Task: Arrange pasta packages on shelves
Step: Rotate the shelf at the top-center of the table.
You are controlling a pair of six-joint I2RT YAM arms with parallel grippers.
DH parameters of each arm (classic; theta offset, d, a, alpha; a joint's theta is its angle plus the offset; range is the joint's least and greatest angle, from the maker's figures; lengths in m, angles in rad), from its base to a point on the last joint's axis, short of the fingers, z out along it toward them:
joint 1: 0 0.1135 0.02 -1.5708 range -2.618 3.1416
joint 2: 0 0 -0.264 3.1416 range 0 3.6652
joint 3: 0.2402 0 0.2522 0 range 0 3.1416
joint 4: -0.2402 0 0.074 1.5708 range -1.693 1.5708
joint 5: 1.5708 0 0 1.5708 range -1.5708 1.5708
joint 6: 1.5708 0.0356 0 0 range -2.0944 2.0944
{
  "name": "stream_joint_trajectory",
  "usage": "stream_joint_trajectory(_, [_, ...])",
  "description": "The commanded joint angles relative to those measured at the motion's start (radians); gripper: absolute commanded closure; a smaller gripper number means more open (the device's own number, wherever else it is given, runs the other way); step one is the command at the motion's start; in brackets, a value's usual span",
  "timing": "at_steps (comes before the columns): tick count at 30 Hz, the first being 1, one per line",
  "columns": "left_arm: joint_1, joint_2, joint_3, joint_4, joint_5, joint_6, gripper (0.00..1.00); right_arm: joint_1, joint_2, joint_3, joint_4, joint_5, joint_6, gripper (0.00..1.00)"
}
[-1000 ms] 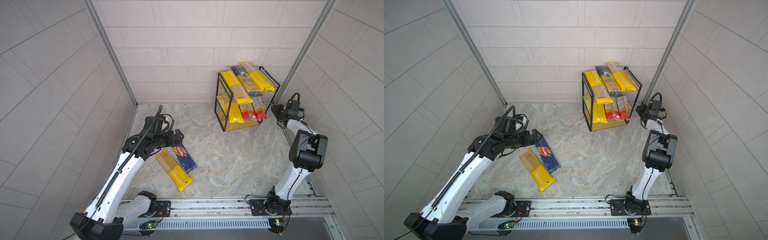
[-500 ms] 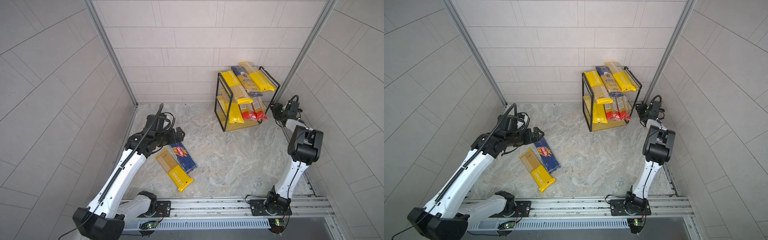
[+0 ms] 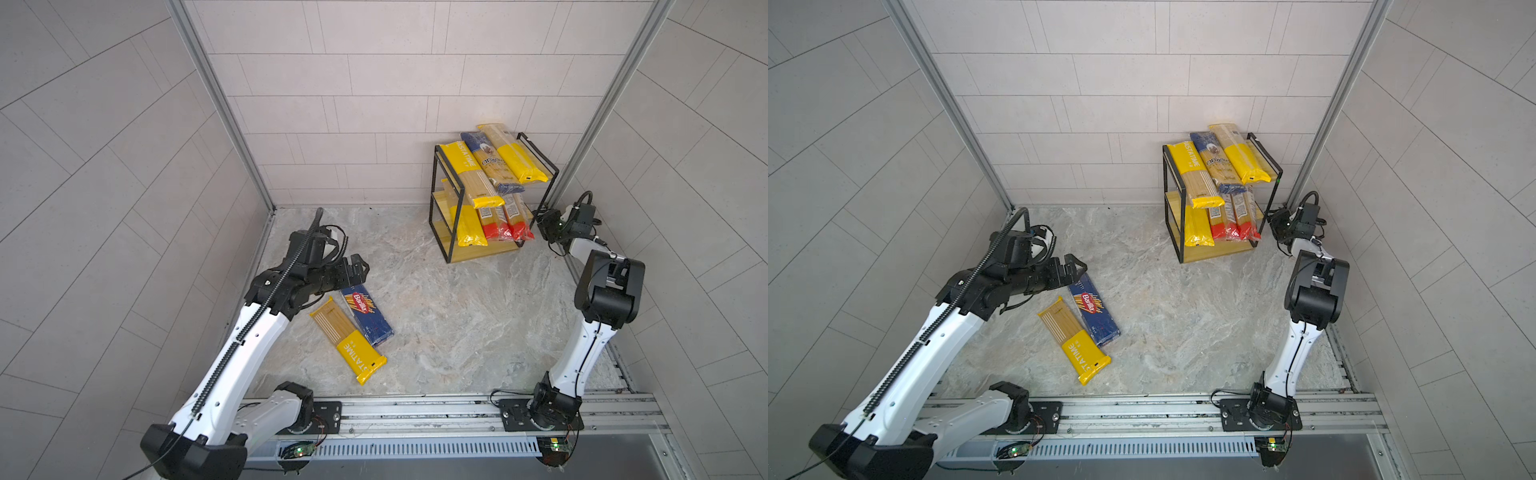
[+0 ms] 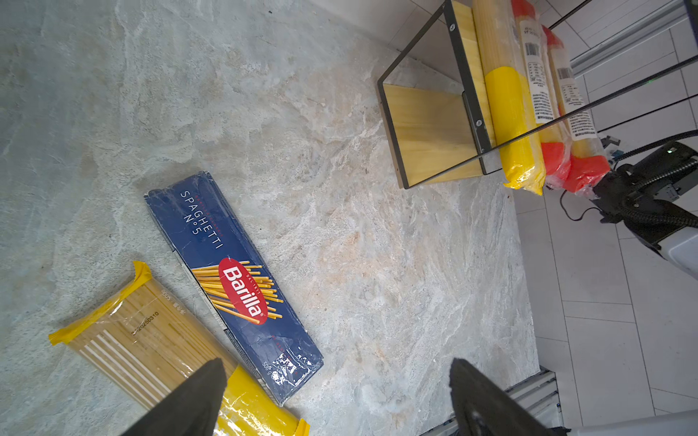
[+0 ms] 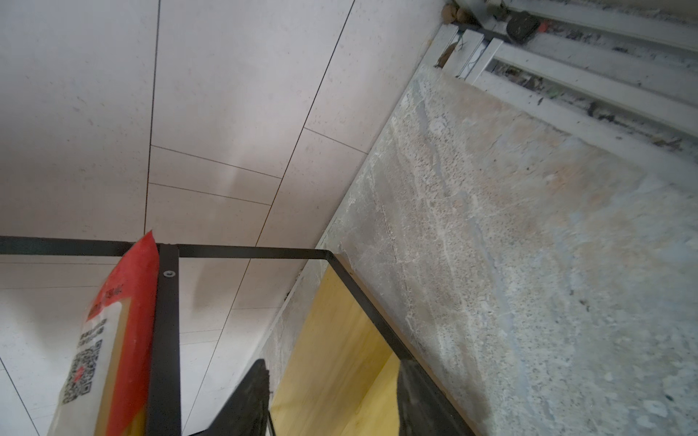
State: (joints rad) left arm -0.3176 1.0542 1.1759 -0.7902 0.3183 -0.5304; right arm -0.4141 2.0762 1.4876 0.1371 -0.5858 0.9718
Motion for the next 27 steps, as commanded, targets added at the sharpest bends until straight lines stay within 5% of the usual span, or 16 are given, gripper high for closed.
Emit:
stream_joint_trajectory(1, [-0.006, -0.022, -0.009, -0.010, 0.007, 0.005, 0.02, 0.037, 0.001, -0.030, -0.033, -0.060, -0.026, 0.50])
stream_joint_trajectory(27, [-0.006, -0.139, -0.044, -0.067, 0.003, 0.033, 0.02, 0.174, -0.096, -0.117, -0.195, -0.110, -0.191, 0.53])
